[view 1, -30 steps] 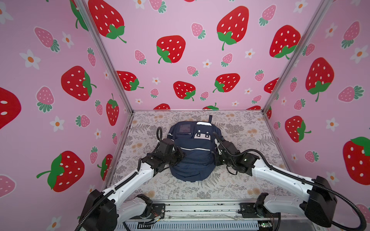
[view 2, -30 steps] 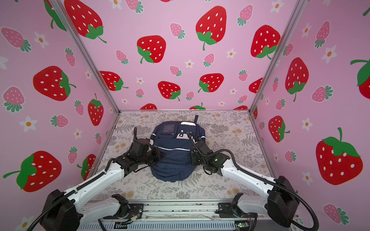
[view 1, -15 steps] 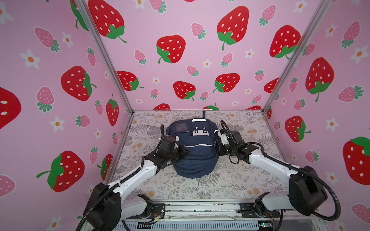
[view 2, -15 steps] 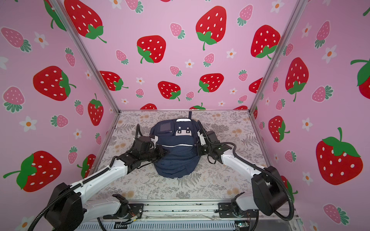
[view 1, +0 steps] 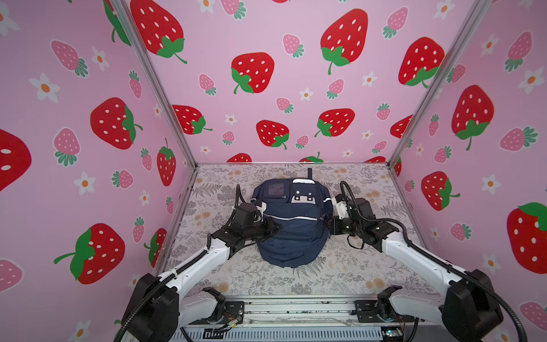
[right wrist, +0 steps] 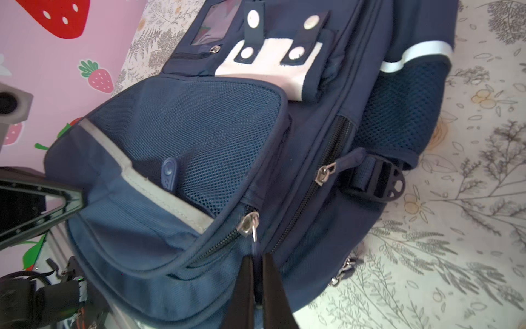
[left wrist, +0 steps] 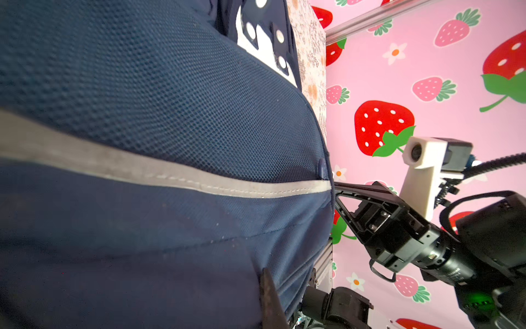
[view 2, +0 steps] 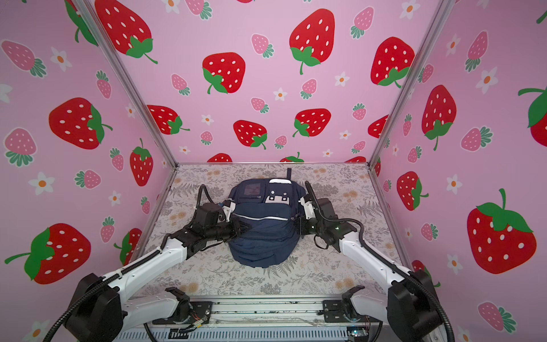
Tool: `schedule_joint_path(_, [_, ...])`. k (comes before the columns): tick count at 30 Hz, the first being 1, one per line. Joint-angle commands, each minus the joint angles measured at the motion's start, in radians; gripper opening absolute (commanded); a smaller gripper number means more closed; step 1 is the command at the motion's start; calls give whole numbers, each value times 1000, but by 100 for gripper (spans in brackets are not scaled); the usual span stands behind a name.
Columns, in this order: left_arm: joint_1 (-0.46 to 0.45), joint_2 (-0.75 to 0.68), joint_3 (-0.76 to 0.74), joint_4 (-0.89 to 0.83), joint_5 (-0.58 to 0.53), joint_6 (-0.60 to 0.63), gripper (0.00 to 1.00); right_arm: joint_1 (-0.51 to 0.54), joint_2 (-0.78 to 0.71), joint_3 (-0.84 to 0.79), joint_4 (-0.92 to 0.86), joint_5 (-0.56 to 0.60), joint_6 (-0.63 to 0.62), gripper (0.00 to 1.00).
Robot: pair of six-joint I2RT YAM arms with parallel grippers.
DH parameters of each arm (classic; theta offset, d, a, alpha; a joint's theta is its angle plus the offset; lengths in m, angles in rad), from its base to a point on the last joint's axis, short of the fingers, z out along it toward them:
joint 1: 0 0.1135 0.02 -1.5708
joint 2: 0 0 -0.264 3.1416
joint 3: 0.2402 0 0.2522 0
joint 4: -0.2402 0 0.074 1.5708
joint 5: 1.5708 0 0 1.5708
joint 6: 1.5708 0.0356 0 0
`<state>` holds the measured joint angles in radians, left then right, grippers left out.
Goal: Pack the student bag
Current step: 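Open the right gripper and lift it away from the zipper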
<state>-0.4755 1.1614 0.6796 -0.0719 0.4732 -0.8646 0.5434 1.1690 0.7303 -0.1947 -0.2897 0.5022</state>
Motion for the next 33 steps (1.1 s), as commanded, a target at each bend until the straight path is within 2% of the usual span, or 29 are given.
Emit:
schedule_joint_path(1, [38,-70,-15,-243,-62,104,0,-135,3,11,-12,383,40,0])
schedule_joint_path(5, [41,-62,-16,-255,-23,131,0,-137,114,87,15,368,15,0])
schedule_joint_path(8, [43,-68,-17,-259,-9,143,0,-145,165,131,-6,441,35,0])
schedule_joint_path(14, [49,-55,-23,-259,6,156,0,-199,153,124,-49,467,75,0])
schedule_joint_path(16, [49,-43,-24,-246,16,152,0,-201,131,107,-49,453,76,0])
schedule_joint_path(21, [22,-59,-20,-233,3,130,0,-202,87,74,1,336,101,0])
schedule_joint_path(22, [13,-61,-15,-235,1,127,0,-201,84,75,10,317,97,4])
schedule_joint_path(23, [7,-57,-5,-241,2,128,0,-201,79,80,16,288,95,17])
schedule_joint_path(24, [3,-54,5,-238,14,130,12,-201,74,81,26,251,90,34])
schedule_joint_path(25, [-3,-55,15,-237,17,128,25,-200,64,83,36,218,85,43])
schedule_joint_path(26, [-9,-63,26,-242,7,121,34,-195,47,84,42,195,81,56])
schedule_joint_path(28, [-19,-91,56,-238,-6,118,53,-186,1,92,39,179,68,94])
schedule_joint_path(29, [-28,-109,78,-239,-13,124,61,-185,-29,98,31,183,61,100])
schedule_joint_path(33, [-38,-176,190,-288,-61,182,75,-184,-152,119,3,237,42,100])
